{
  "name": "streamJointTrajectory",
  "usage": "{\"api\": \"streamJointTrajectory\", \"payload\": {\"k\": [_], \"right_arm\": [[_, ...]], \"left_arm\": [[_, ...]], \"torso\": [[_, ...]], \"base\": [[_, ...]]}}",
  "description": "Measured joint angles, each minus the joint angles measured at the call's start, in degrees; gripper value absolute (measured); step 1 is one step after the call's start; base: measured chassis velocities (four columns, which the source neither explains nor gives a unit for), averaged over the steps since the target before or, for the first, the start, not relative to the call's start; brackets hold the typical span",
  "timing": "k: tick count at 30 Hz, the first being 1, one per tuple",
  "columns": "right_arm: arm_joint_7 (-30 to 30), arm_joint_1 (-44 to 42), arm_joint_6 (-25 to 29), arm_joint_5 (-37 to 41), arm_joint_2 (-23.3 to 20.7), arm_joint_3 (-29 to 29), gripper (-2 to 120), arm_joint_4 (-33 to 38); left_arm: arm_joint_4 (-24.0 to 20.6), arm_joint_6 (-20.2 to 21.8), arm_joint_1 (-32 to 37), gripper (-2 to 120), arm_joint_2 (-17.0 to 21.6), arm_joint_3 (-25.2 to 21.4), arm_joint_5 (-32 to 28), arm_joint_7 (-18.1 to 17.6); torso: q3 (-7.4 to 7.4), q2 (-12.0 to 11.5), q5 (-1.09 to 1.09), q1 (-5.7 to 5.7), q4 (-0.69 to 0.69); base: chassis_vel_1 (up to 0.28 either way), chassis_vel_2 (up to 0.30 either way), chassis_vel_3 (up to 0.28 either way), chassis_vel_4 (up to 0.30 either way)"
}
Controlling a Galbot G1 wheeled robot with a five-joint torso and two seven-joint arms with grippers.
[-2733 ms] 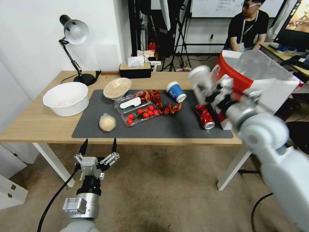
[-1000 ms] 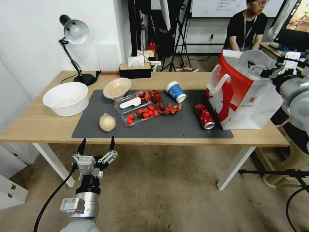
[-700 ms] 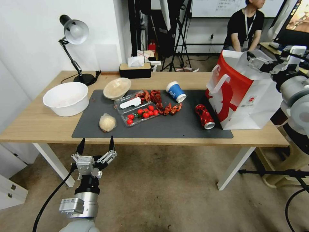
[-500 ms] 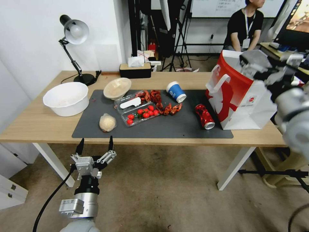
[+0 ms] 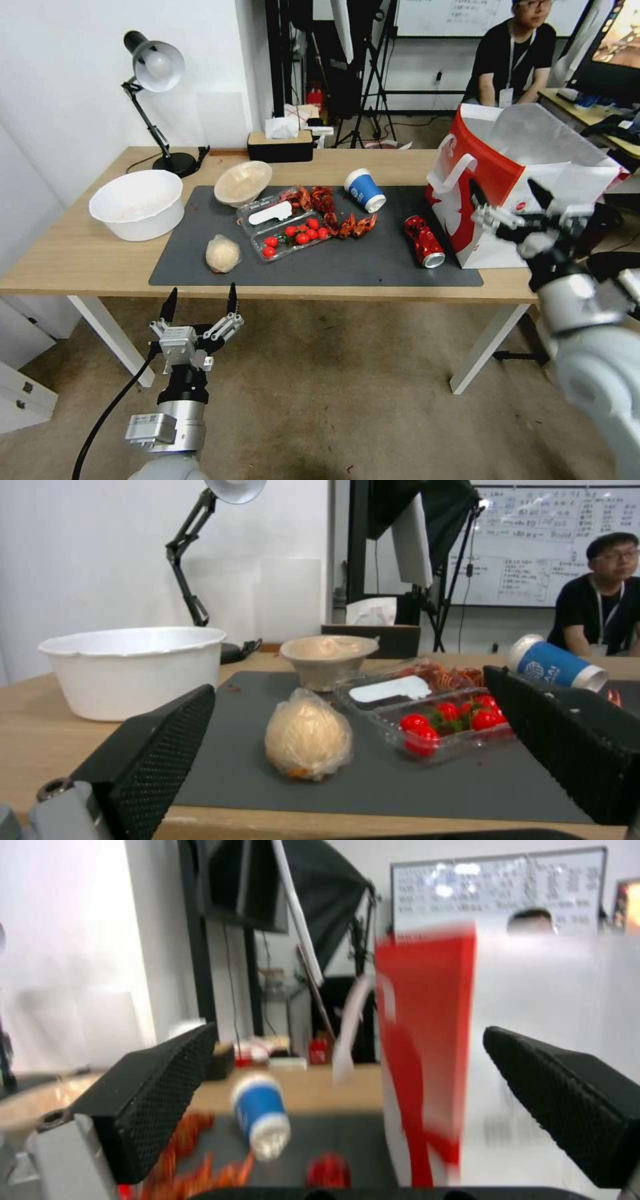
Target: Pick up the trash from the table and place it into the takeout bag.
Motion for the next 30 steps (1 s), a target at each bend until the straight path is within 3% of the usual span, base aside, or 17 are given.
{"api": "streamJointTrajectory", "payload": {"k": [4,8,15,30], "right_arm": [[-0.11,-4.50,3.70,-3.91,2.82,-1.75,100,-0.88],[-2.10,-9.60,11.75,-6.56,5.64,-3.02,100,-4.61],[-4.59,-11.45,16.45,-6.59,7.29,-2.78,100,-8.87],[-5.99,-11.08,18.78,-7.11,8.42,-3.71,100,-15.24]], "left_arm": [[0.65,-0.45,0.02,100,0.25,-0.03,-0.05,0.64],[1.77,-1.32,0.55,100,0.35,0.19,-0.08,1.46],[2.96,-2.50,0.88,100,0.22,0.35,-0.16,2.04],[5.20,-4.49,1.77,100,-0.18,0.25,0.22,2.57]], "torso": [[0.00,0.00,-0.01,0.00,-0.01],[0.00,0.00,-0.01,0.00,0.01],[0.01,0.00,0.01,0.00,0.01],[0.00,-0.01,0.00,0.01,0.01]], "base": [[0.000,0.000,0.000,0.000],[0.000,0.000,0.000,0.000],[0.000,0.000,0.000,0.000],[0.000,0.000,0.000,0.000]]}}
